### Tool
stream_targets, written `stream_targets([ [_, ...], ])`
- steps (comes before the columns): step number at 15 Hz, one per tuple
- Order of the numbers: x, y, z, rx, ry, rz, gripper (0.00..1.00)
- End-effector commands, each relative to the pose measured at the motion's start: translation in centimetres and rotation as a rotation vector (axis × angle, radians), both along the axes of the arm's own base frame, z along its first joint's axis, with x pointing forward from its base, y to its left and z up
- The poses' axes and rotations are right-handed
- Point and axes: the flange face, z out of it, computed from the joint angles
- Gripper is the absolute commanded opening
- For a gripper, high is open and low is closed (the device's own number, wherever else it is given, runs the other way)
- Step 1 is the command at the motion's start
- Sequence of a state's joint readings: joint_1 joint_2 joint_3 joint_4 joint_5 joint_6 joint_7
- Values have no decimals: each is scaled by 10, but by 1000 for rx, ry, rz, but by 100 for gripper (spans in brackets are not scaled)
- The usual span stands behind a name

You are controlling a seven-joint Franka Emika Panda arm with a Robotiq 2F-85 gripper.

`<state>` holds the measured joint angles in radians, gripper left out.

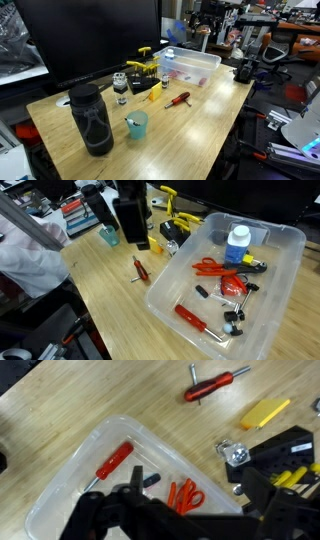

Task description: Take the small pliers out of the box and put them on the table

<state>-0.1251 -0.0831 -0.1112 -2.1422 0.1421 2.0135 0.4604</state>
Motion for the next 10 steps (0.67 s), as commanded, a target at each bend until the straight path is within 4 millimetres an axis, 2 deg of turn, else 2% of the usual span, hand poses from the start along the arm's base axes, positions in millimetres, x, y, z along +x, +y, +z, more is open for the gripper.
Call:
stream_targets([
  [1,3,-2,-9,-5,10,-9,100],
  [8,2,0,-1,-6,-2,-2,100],
  [10,12,-7,-7,-5,-37,-112,100],
])
